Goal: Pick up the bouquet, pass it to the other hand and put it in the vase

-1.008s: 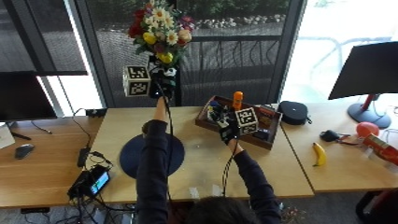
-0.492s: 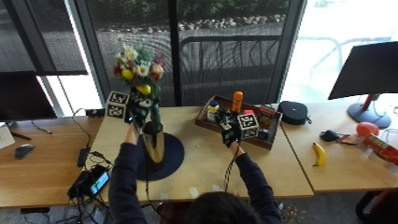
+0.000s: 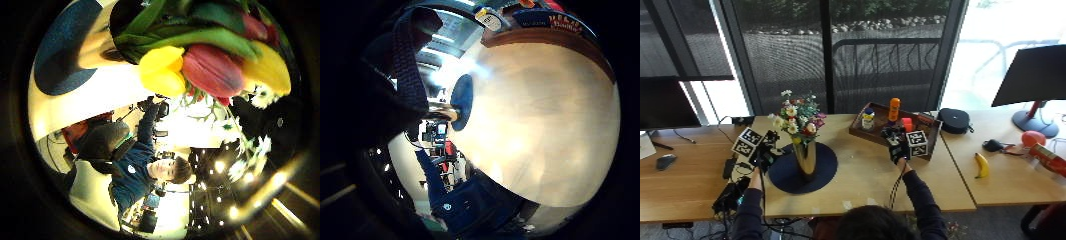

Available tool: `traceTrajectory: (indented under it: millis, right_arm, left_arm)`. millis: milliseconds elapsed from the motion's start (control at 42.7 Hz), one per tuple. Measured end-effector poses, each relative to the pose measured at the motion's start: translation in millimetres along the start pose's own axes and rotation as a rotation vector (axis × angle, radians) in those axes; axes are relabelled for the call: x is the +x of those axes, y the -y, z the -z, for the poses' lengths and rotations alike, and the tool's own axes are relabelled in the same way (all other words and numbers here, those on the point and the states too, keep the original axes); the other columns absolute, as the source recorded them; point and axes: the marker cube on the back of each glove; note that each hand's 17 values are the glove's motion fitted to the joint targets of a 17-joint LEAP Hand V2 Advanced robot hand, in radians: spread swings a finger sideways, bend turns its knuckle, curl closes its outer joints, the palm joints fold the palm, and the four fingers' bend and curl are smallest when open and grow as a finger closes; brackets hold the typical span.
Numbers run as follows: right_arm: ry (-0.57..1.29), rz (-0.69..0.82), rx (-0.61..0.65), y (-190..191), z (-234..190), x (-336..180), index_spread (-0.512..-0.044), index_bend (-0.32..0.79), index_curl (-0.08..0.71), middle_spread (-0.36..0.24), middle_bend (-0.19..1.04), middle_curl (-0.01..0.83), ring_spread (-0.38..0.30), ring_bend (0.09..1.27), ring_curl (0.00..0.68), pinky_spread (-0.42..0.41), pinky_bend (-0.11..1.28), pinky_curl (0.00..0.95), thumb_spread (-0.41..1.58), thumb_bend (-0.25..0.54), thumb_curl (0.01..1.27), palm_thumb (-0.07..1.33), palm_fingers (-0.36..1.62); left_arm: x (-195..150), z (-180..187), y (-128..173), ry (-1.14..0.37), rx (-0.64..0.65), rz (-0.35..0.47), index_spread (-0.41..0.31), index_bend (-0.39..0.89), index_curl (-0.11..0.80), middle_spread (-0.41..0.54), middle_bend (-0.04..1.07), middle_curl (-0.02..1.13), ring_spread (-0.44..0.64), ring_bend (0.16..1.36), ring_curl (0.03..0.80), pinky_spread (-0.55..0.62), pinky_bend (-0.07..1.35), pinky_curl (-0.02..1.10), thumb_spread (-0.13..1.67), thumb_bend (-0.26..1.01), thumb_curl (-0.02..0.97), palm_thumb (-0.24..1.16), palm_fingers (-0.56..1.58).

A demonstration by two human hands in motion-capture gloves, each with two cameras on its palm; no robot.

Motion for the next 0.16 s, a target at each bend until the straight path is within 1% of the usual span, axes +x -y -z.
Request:
traceTrajectory:
  millis: [23, 47, 117, 164]
  right_arm:
    - [0.063, -0.038, -0.067, -7.1, -1.1, -7.8, -0.267, 0.14, 0.228, -0.060, 0.23, 0.400, -0.051, 0.44, 0.347, 0.240, 0.38, 0.341, 1.06, -0.016, 0.33, 0.46, 0.49]
    - [0.101, -0.046, -0.111, -10.9, -2.6, -11.8, -0.267, 0.13, 0.229, -0.060, 0.22, 0.400, -0.051, 0.44, 0.347, 0.240, 0.37, 0.341, 1.06, -0.017, 0.32, 0.46, 0.49]
    - [0.139, 0.026, -0.159, -9.9, -8.0, -11.5, -0.265, 0.13, 0.234, -0.057, 0.22, 0.400, -0.050, 0.44, 0.347, 0.240, 0.36, 0.339, 1.07, -0.019, 0.32, 0.47, 0.51]
    - [0.177, 0.017, -0.190, -11.9, -9.9, -15.1, -0.264, 0.13, 0.236, -0.056, 0.22, 0.400, -0.050, 0.44, 0.347, 0.240, 0.36, 0.339, 1.07, -0.020, 0.32, 0.47, 0.51]
  left_arm:
    - [1.6, 1.3, -1.7, -0.003, 0.002, -0.003, 0.127, 0.05, 0.243, 0.376, 0.14, 0.32, 0.47, 0.47, 0.354, 0.46, 0.38, 0.31, 0.85, -0.04, 0.442, 0.49, -0.20]
    - [2.9, 2.3, -2.9, -0.007, 0.005, -0.006, 0.130, 0.05, 0.236, 0.384, 0.14, 0.31, 0.48, 0.47, 0.353, 0.47, 0.38, 0.31, 0.85, -0.04, 0.438, 0.49, -0.20]
    - [4.4, 4.3, -3.9, -0.015, 0.021, -0.009, 0.138, 0.06, 0.218, 0.402, 0.15, 0.30, 0.50, 0.48, 0.351, 0.48, 0.37, 0.31, 0.85, -0.04, 0.424, 0.48, -0.20]
    - [4.6, 4.8, -4.0, -0.016, 0.028, -0.011, 0.142, 0.07, 0.208, 0.411, 0.15, 0.29, 0.51, 0.49, 0.348, 0.48, 0.37, 0.31, 0.85, -0.04, 0.417, 0.48, -0.19]
